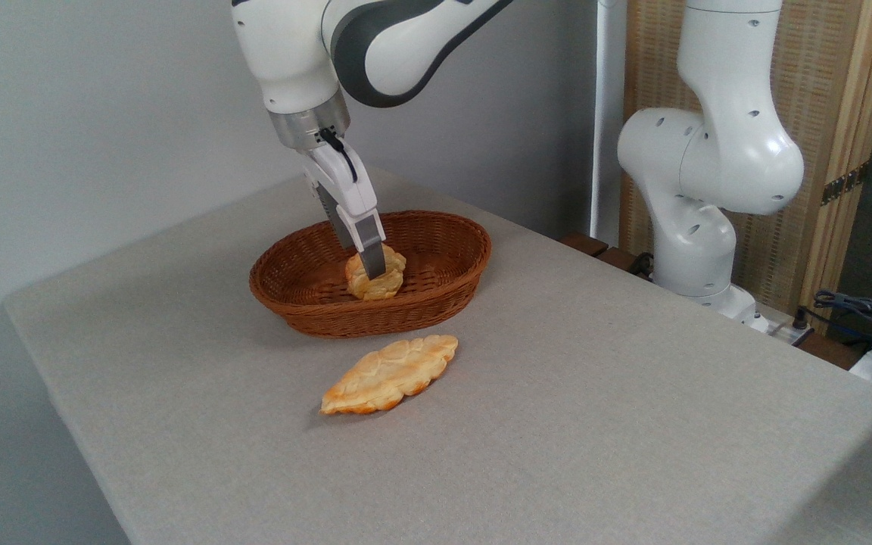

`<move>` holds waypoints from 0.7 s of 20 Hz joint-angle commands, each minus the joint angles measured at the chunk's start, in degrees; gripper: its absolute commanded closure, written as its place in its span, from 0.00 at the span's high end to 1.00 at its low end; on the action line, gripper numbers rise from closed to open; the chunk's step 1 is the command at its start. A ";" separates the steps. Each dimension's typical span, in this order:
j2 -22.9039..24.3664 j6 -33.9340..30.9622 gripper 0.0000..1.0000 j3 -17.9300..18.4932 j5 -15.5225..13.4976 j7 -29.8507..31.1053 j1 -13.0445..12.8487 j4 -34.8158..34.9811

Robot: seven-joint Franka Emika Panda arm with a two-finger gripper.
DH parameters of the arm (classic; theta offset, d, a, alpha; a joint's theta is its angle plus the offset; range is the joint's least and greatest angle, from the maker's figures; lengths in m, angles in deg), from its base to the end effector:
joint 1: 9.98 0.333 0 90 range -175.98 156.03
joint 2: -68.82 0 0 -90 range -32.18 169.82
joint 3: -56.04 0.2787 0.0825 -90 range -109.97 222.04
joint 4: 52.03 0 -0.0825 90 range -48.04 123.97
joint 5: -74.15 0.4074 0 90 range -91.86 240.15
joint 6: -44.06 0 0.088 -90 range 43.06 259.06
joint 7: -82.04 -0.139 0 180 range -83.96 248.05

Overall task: Put bread into the basket
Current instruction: 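Lower the bread slice into the basket, then open the gripper to release the slice and raise it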

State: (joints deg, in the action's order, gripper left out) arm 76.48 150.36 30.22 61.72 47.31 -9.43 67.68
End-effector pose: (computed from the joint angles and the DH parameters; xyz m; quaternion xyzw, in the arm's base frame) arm 0.4675 -0.2482 0.3905 0.8815 -0.4632 -0.0490 0.0776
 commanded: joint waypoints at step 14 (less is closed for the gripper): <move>1.65 -1.00 1.00 12.89 7.50 -2.97 0.78 -7.74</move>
State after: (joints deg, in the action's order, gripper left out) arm 78.16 150.34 41.89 66.42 45.04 -8.45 60.71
